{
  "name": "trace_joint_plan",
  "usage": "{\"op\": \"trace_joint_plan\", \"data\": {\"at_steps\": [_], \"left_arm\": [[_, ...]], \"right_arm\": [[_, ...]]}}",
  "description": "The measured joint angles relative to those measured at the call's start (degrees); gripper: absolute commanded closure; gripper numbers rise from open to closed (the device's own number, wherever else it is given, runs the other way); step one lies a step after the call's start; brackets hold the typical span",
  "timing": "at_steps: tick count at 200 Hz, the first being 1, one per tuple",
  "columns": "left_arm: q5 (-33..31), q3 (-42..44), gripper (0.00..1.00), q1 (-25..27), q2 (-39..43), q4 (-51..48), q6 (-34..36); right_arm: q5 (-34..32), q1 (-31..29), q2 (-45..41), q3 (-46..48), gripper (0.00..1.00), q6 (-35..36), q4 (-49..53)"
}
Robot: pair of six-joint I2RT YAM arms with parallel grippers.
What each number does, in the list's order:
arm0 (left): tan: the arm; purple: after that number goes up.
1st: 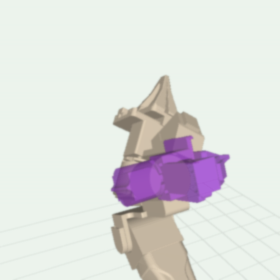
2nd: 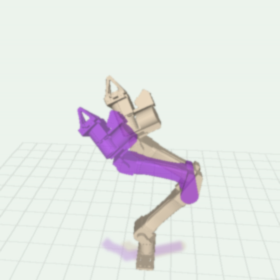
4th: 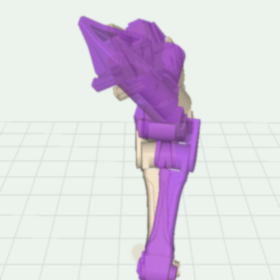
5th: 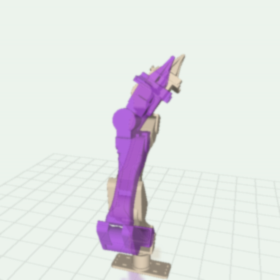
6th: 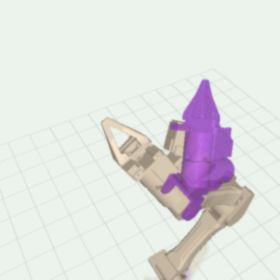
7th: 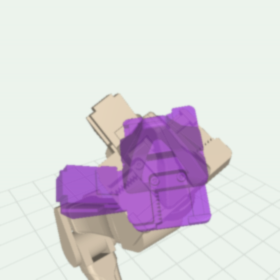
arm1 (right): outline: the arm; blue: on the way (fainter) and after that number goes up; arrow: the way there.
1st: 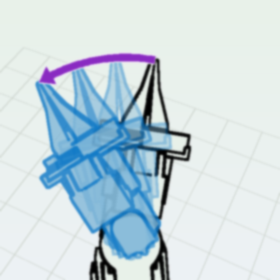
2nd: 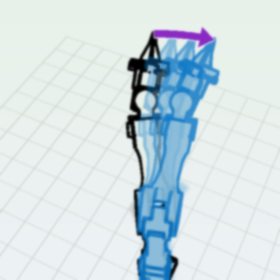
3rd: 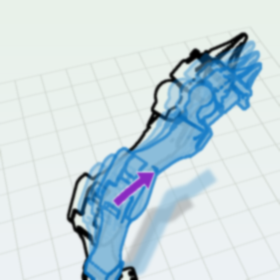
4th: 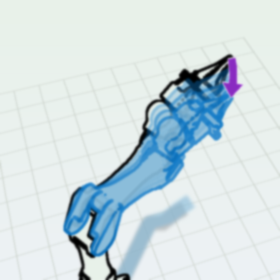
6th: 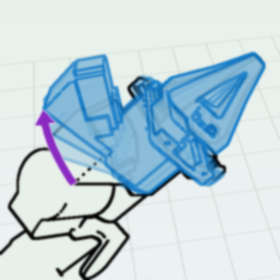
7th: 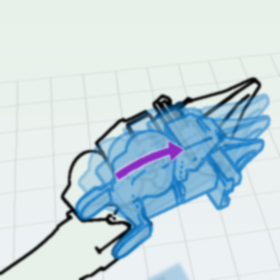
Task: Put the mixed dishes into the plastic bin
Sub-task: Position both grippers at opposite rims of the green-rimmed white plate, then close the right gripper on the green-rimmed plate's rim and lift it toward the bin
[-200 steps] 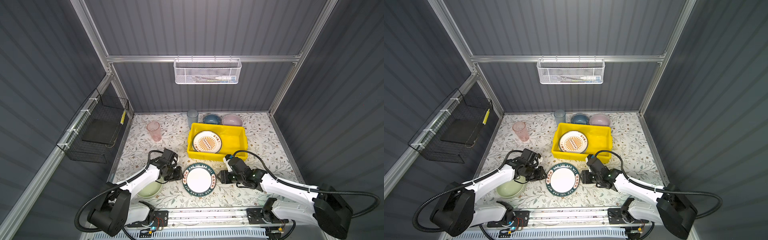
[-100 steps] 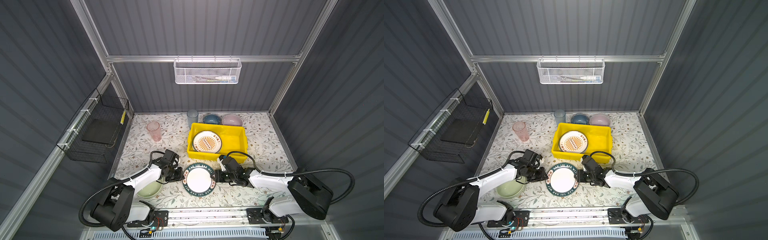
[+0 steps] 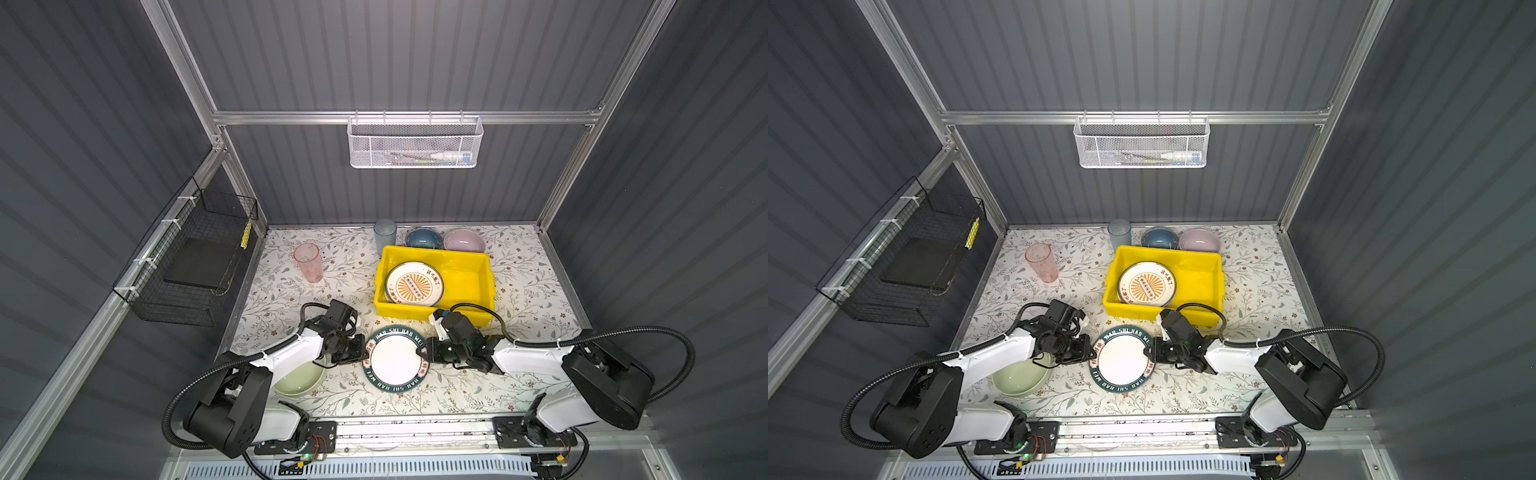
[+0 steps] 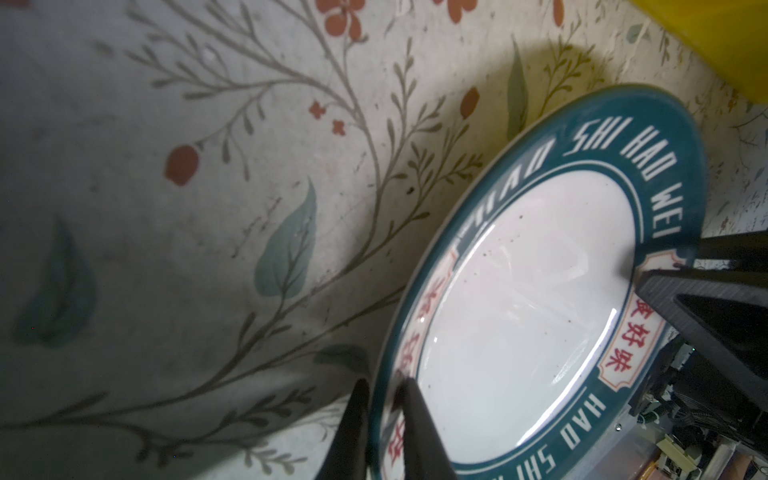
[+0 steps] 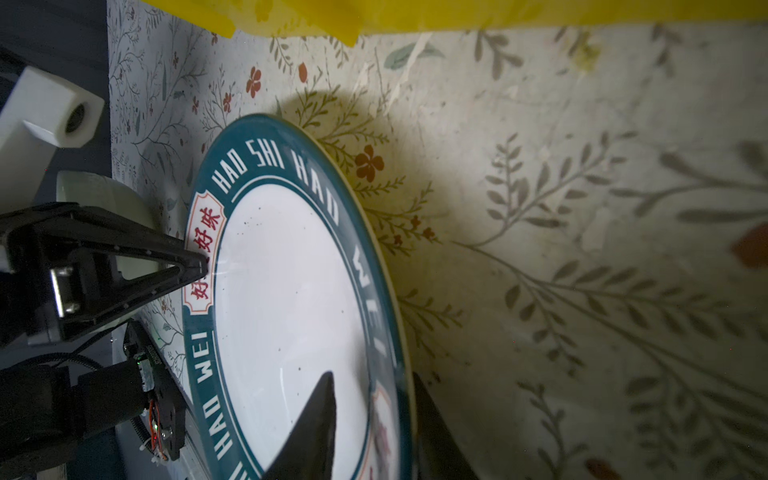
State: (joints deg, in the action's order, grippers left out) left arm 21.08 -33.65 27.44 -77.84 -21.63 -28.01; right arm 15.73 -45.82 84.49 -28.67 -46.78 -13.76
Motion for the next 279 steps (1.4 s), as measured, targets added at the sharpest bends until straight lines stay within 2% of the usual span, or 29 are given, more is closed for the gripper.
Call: {"op": "trace_joint_plan", "data": {"at_steps": [84,156,212,279], "left_arm": [[-2.82,0.55,0.73,0.00,0.92,0.26,-1.18],[-6.19,-2.78,0.61,0.00,5.46,-4.96,-1.16],[-11.61,-11.69,0.55,0.00,5.75,-10.56,0.39],[-13.20,-20.83,0.54,0.00,-0.85,-11.82,2.47]], "right_arm": [[-0.31,-0.09,-4.85,0.09,0.91,-1.05,0.63],[-2.01,-0.09,-9.22,0.07,0.95,-0.98,6.67],[-4.72,-0.09,-18.03,-3.10,0.95,1.86,18.62],[-10.47,0.55,-26.91,-10.62,0.96,5.35,32.37]]}}
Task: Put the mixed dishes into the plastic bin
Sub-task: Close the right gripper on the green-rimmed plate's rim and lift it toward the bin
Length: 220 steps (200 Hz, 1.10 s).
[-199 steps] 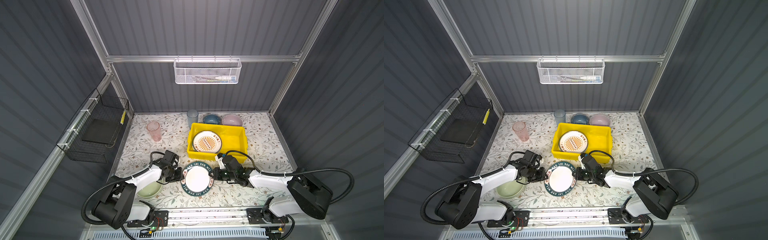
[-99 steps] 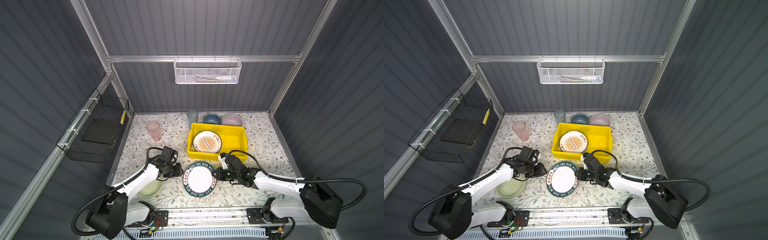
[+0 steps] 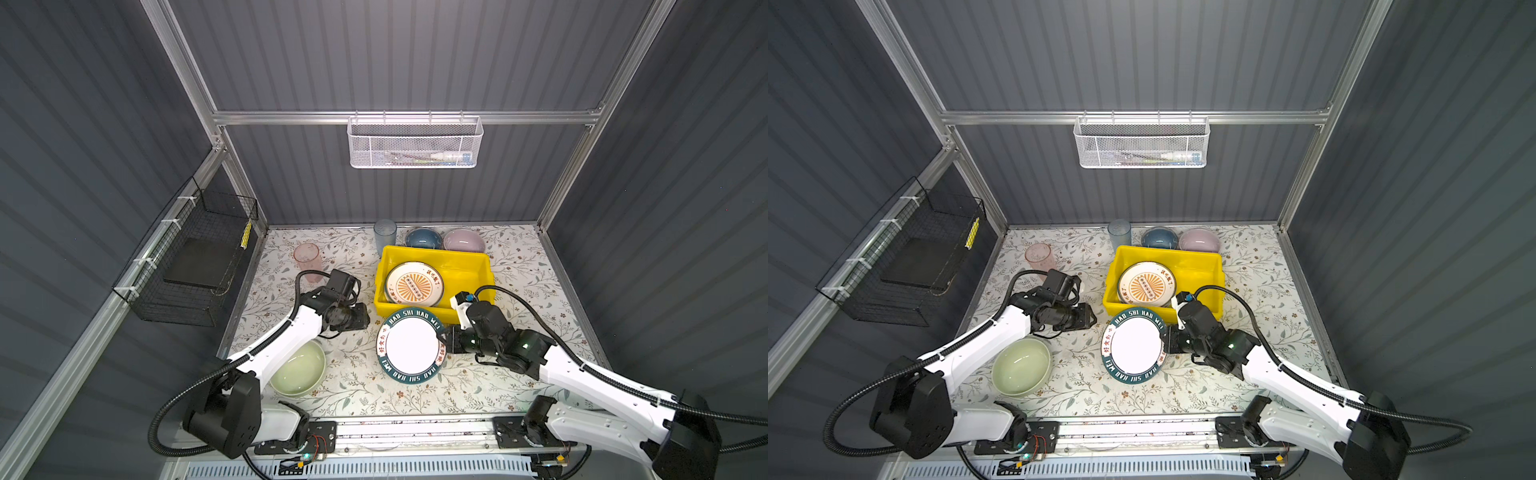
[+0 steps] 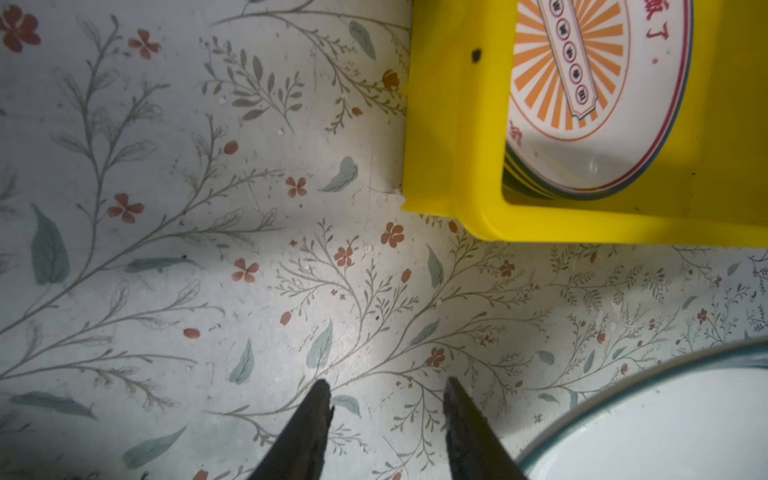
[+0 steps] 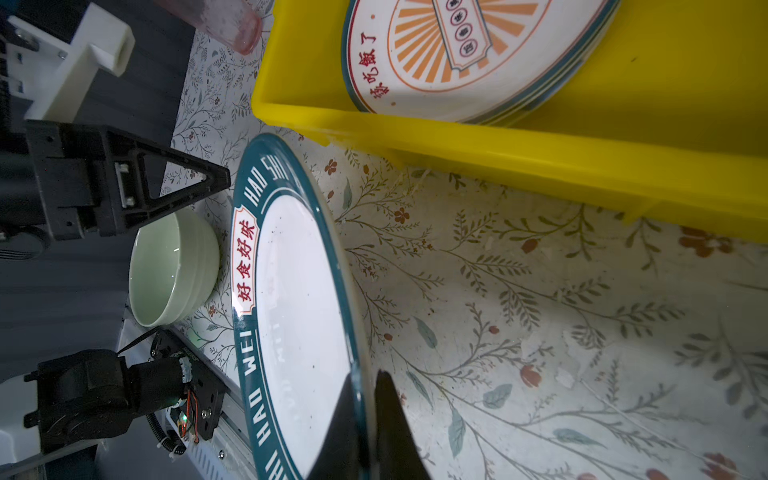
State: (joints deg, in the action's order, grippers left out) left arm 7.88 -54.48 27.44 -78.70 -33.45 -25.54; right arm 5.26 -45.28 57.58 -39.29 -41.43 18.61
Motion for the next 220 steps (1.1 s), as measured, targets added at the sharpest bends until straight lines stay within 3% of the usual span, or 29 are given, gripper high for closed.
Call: {"op": "trace_joint_plan", "data": {"at_steps": [30,96,155,220], "left_arm": [[0.04,-4.50,0.54,0.00,-2.93,0.09,1.40],[0.70,-13.16,0.58,0.00,-12.00,0.94,4.81],[2.40,-16.70,0.65,0.00,-18.51,1.77,6.10],[2.62,-18.53,0.71,0.00,-19.80,1.49,6.71]], "right_arm": [[-0.61,2.99,-0.79,-4.11,0.97,1.75,3.98],[2.16,16.39,0.74,-11.04,0.98,6.45,6.43],[6.36,25.90,10.91,-15.30,0.98,8.28,1.81],[9.51,28.26,24.79,-18.86,0.99,7.96,-5.35]]}}
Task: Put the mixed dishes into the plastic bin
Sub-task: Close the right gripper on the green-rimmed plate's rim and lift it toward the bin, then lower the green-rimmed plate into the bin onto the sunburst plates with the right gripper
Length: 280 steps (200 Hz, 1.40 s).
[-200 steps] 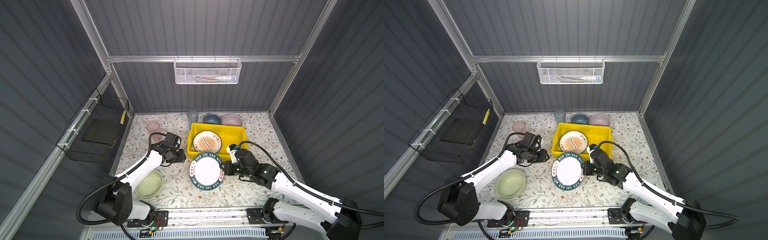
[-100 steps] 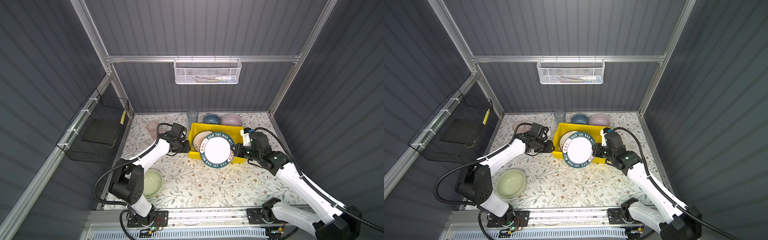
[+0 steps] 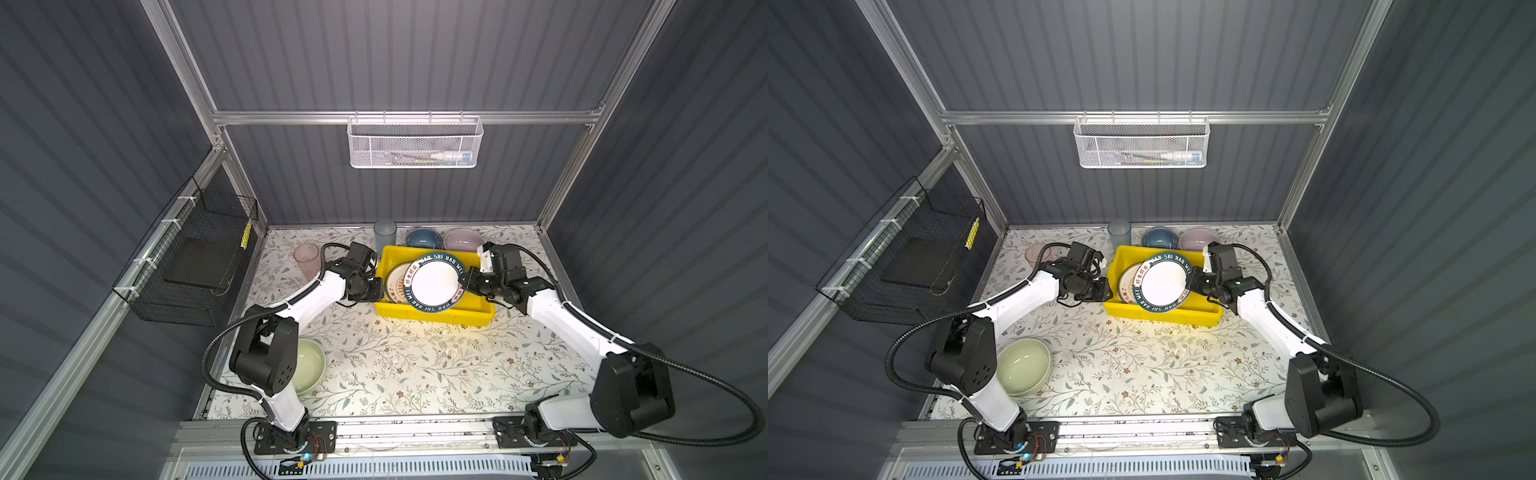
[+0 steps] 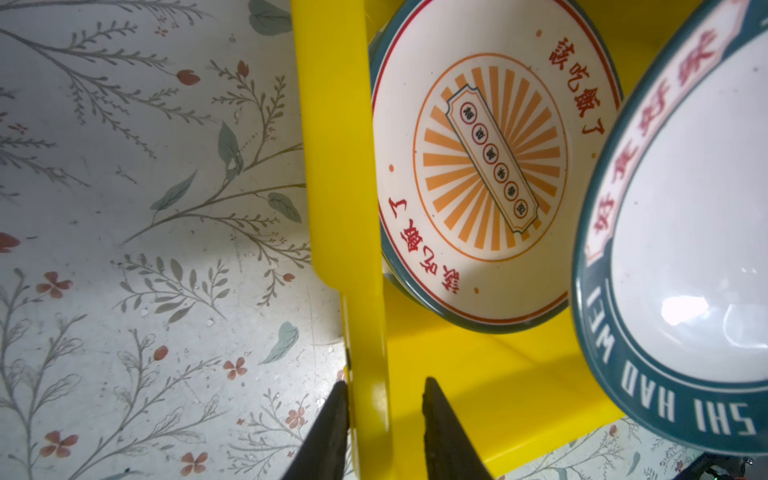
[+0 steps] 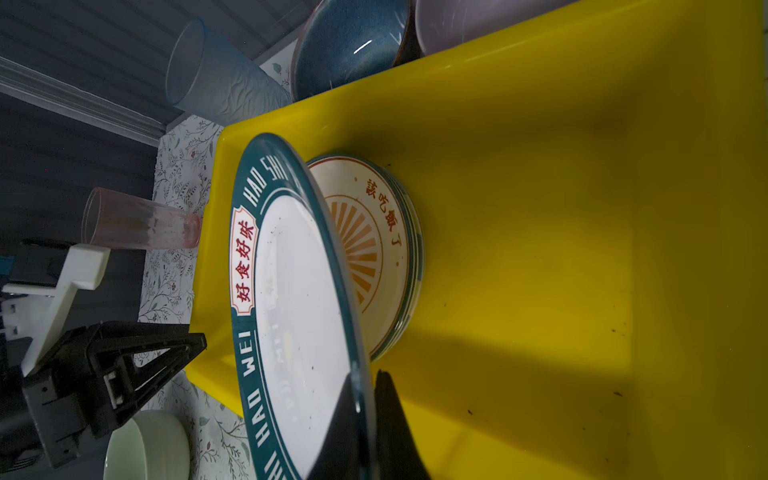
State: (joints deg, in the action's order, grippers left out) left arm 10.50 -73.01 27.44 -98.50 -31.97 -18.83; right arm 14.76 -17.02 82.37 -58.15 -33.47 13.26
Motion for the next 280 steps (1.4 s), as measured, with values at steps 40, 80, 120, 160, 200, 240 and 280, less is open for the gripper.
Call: {"op": "trace_joint_plan", "data": {"at_steps": [40,80,120,160,200,240,280], "left_arm": [[0.02,-0.11,0.74,-0.11,-0.63,0.00,0.07],[0.04,-0.11,0.76,-0.11,-0.63,-0.15,0.04],[0.02,-0.11,0.77,-0.11,-0.63,-0.15,0.02],[0.15,-0.11,0.77,-0.11,-0.63,-0.15,0.02],[0.26,-0.11,0.77,-0.11,-0.63,-0.17,0.02],[0.48,0.07,0.77,-0.11,-0.63,-0.13,0.02],[0.61,0.11,0.77,-0.11,-0.63,-0.11,0.02]], "right_arm": [[2.45,0.09,6.08,-1.77,0.98,-1.27,-4.55],[4.76,0.15,10.38,-1.95,0.96,-2.62,-8.07],[7.02,0.15,14.05,-1.95,0.94,-2.99,-10.88],[8.33,0.04,16.20,-1.95,0.88,-3.63,-12.66],[9.14,0.00,17.90,-1.95,0.84,-4.07,-13.75],[9.20,-0.26,18.75,-2.34,0.71,-3.63,-13.00],[7.76,-1.01,19.15,-4.17,0.65,-2.43,-10.71]]}}
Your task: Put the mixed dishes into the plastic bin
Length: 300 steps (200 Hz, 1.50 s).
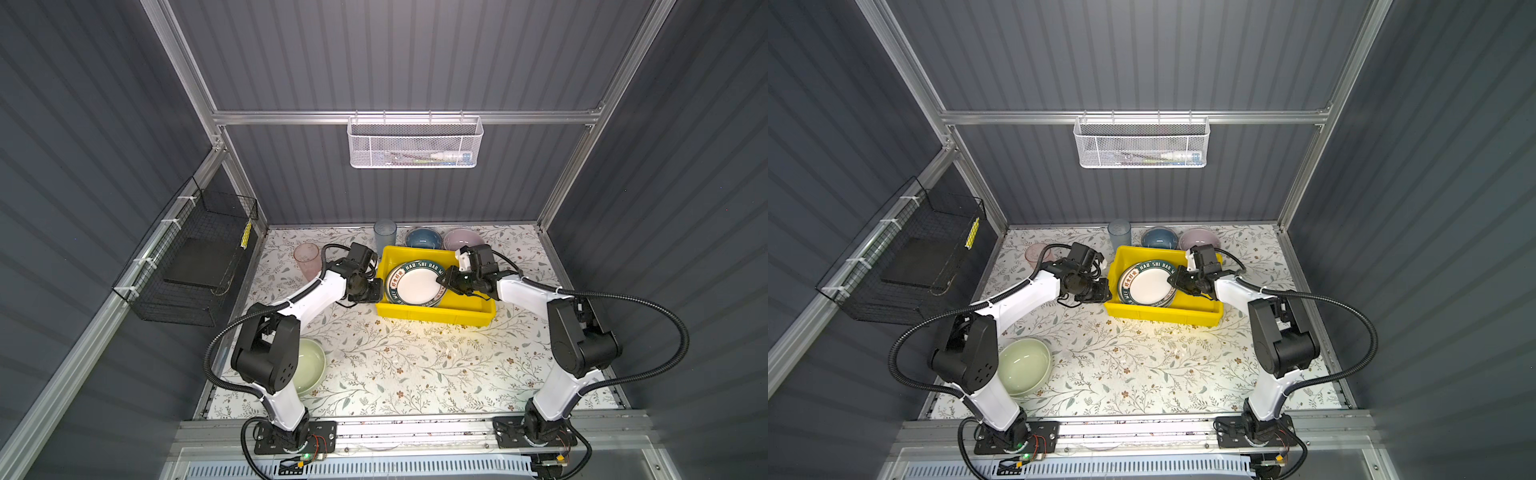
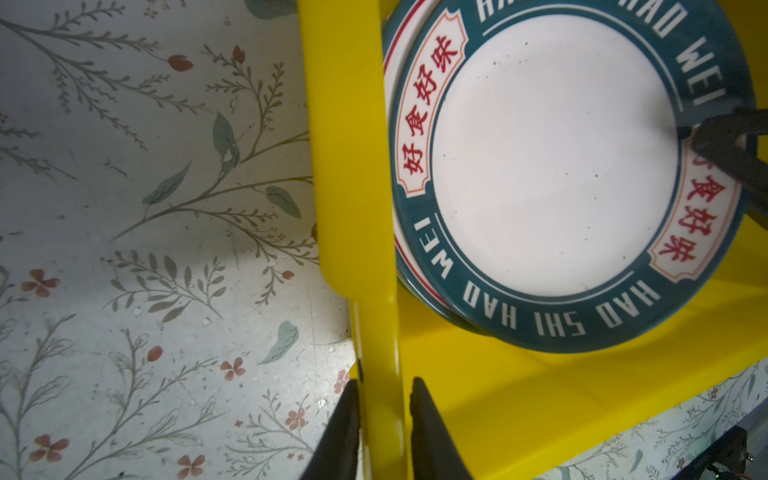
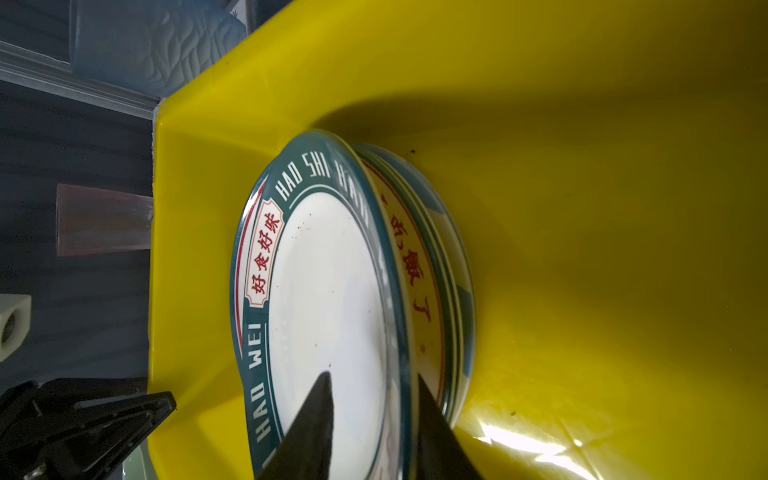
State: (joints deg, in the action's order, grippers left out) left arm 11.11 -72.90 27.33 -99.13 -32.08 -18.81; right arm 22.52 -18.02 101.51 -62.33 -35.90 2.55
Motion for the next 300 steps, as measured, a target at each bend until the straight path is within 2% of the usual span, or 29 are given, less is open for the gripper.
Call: {"op": "trace_joint_plan", "data": {"at_steps": [31,92,207,263,300], "left_arm": [[0.02,0.07,0.77,0.00,0.00,0.00,0.00],[0.48,0.61,0.77,0.00,0.13,0.26,0.02],[0.70,1.40,0.77,0.00,1.20,-0.13,0.31],[0.68,1.40,0.78,0.00,1.42,-0.50,0.48],[0.68,1.40,0.79,0.00,1.68,-0.92,0.68]], "right_arm": [[-1.38,-0.55,0.02,-1.16,0.55,1.09,2.32],[-7.30,-2.47,2.14,-5.46,0.49,3.63,7.82],[-14.01,-4.81,3.39,-8.63,0.38,6.73,14.12],[-17.40,-3.72,-5.97,-8.61,0.36,11.98,20.72],[-21.64,-0.83,-14.95,-8.33,0.39,14.51,25.68]]}}
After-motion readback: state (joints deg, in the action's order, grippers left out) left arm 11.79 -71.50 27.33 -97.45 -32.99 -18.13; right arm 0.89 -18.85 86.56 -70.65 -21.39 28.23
